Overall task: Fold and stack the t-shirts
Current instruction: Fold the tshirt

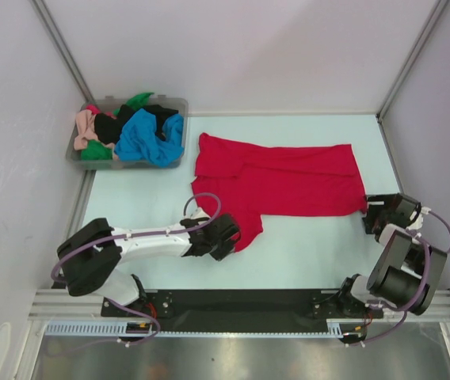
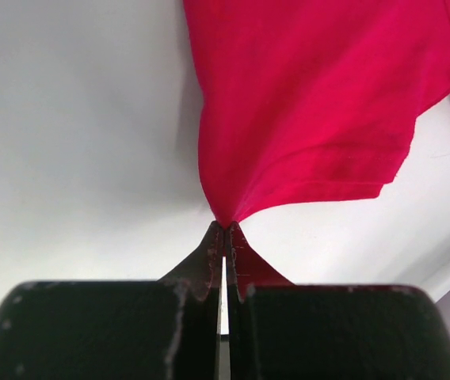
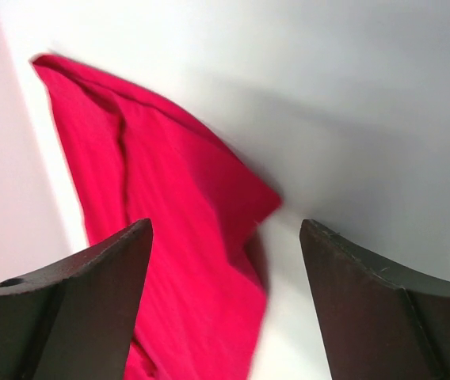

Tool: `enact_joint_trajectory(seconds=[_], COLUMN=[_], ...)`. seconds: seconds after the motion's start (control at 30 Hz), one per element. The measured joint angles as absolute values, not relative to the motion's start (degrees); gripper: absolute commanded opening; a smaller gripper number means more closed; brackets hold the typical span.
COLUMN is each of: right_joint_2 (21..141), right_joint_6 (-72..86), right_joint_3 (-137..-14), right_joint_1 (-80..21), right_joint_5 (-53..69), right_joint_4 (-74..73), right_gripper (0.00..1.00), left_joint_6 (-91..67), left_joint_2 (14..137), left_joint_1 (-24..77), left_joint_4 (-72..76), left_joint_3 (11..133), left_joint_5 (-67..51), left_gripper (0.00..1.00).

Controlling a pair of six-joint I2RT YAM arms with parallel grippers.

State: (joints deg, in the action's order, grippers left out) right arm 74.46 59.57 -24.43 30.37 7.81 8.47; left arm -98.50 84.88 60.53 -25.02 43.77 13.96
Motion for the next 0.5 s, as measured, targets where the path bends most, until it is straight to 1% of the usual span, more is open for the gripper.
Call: enact_joint_trajectory(seconds=[0.2,0.37,0.43,0.5], right_joint_2=[79.4,79.7,79.9,79.9], right_joint_6=[62.8,63.2,63.2,63.2], right_joint_3=[-24.9,-24.9,-24.9,-24.9], right_joint_1=[30.3,29.7,29.6,29.5], right_joint_5=[8.5,7.5,7.1,6.9], right_joint_4=[15.9,16.3,16.1,16.2], right_gripper=[0.79,0.72,0.72,0.74], left_joint_6=[-98.5,-98.5,-98.5,-98.5], left_joint_2=[84.8,84.8,84.8,84.8], left_joint_1=[60.5,60.5,60.5,60.5], left_joint_4=[-25.0,-25.0,-25.0,-25.0], left_joint_3=[43.8,43.8,43.8,43.8], left_joint_5=[14.0,14.0,14.0,14.0], left_gripper=[0.00,0.00,0.00,0.00])
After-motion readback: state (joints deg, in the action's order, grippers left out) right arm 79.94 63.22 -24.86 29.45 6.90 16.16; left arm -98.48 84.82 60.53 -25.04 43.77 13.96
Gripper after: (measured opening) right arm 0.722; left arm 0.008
